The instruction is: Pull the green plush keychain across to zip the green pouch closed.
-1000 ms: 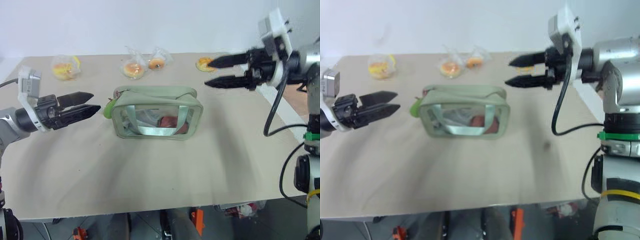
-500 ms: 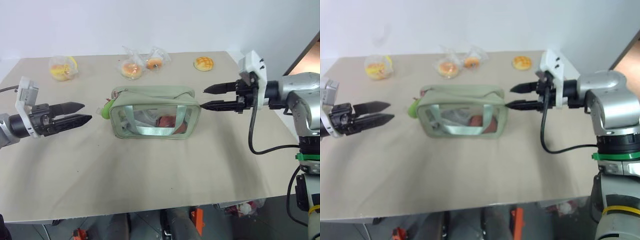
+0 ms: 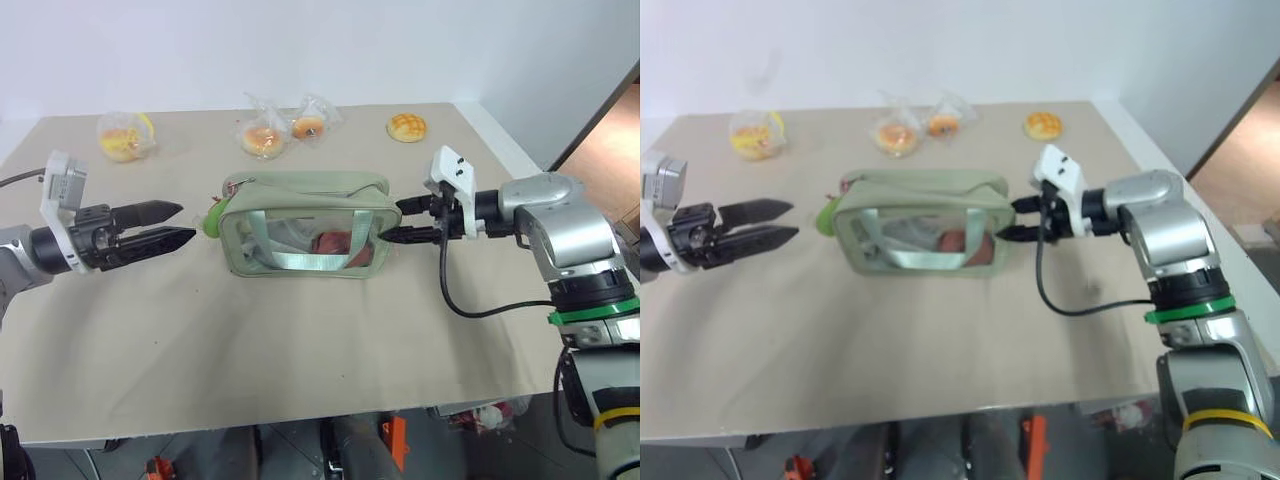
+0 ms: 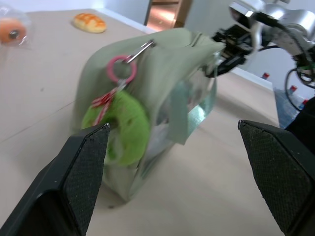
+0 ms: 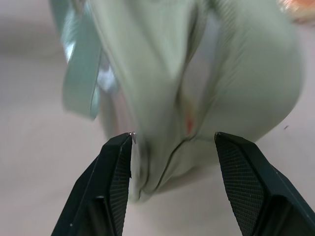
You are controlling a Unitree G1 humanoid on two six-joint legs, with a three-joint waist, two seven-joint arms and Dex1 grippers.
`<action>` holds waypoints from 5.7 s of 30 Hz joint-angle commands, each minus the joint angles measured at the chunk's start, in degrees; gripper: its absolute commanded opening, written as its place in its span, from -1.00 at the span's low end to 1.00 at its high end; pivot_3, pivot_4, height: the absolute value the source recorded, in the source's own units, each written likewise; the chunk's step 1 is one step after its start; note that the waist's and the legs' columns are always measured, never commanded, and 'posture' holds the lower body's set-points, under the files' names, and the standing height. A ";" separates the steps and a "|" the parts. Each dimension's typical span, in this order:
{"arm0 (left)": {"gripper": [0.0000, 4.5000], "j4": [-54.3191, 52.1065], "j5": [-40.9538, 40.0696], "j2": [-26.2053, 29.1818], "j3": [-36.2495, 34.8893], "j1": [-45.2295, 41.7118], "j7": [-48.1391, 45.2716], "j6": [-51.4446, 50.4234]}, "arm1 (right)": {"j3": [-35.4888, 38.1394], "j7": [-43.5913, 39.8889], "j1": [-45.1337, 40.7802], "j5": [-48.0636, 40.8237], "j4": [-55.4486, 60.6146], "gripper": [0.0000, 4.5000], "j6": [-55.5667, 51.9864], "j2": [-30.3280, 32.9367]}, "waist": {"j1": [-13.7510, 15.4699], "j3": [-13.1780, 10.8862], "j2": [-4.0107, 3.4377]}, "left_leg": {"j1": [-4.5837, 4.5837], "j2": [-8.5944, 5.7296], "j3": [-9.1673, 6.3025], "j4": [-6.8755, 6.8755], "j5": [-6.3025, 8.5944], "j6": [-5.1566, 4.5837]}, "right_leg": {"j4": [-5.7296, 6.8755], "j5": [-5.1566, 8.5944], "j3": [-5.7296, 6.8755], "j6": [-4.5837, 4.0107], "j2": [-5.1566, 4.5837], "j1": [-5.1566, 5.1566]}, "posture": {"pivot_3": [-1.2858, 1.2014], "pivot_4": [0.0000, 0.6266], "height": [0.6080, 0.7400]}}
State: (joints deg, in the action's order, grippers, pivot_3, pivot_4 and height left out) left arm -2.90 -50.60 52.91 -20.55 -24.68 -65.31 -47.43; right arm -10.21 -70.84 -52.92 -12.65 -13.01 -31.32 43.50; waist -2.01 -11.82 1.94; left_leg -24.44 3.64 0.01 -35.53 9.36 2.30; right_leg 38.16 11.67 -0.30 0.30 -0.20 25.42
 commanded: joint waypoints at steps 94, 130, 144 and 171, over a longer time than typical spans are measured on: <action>-1.00 15.72 25.05 -22.48 22.40 -36.89 -0.38 20.96 | 4.62 4.84 6.31 -3.69 10.05 -1.00 -2.47 1.15 | 0.32 0.00 0.01 | -0.10 -0.08 0.09 -0.28 0.00 -0.01 | -0.01 -0.20 -0.26 0.31 0.03 -0.03 | 0.03 -0.52 1.00; 0.48 5.53 14.80 1.68 10.79 -11.73 -8.71 6.10 | 3.05 4.20 4.28 -3.08 6.83 -1.00 -1.28 -1.15 | -0.65 0.01 0.01 | 0.04 -0.03 0.15 -0.19 0.01 -0.03 | 0.01 -0.14 -0.32 0.20 0.05 -0.03 | 0.03 -0.52 1.00; 0.48 12.19 17.48 -2.91 13.06 -15.06 -6.05 8.66 | 3.58 4.21 5.13 -3.62 8.90 -1.00 -2.49 -0.15 | -0.61 0.00 0.01 | 0.01 -0.03 0.17 -0.19 0.01 -0.03 | 0.01 -0.18 -0.34 0.26 0.06 -0.02 | 0.03 -0.52 1.00; -0.93 16.86 20.58 -9.44 15.58 -19.85 -6.33 11.68 | 4.87 5.34 6.88 -4.78 10.93 -1.00 -3.62 0.97 | -0.60 0.01 0.02 | 0.00 -0.04 0.18 -0.20 0.03 -0.06 | 0.01 -0.19 -0.37 0.28 0.06 -0.02 | 0.03 -0.52 1.00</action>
State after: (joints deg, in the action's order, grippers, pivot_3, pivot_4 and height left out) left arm 15.70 -29.66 42.01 -4.17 -44.35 -70.79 -36.08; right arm -8.04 -65.64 -45.71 -16.61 -4.07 -35.10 43.41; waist -2.61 -11.81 1.95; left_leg -24.44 3.60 0.19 -35.73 9.39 2.24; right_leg 38.17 11.49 -0.68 0.58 -0.14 25.40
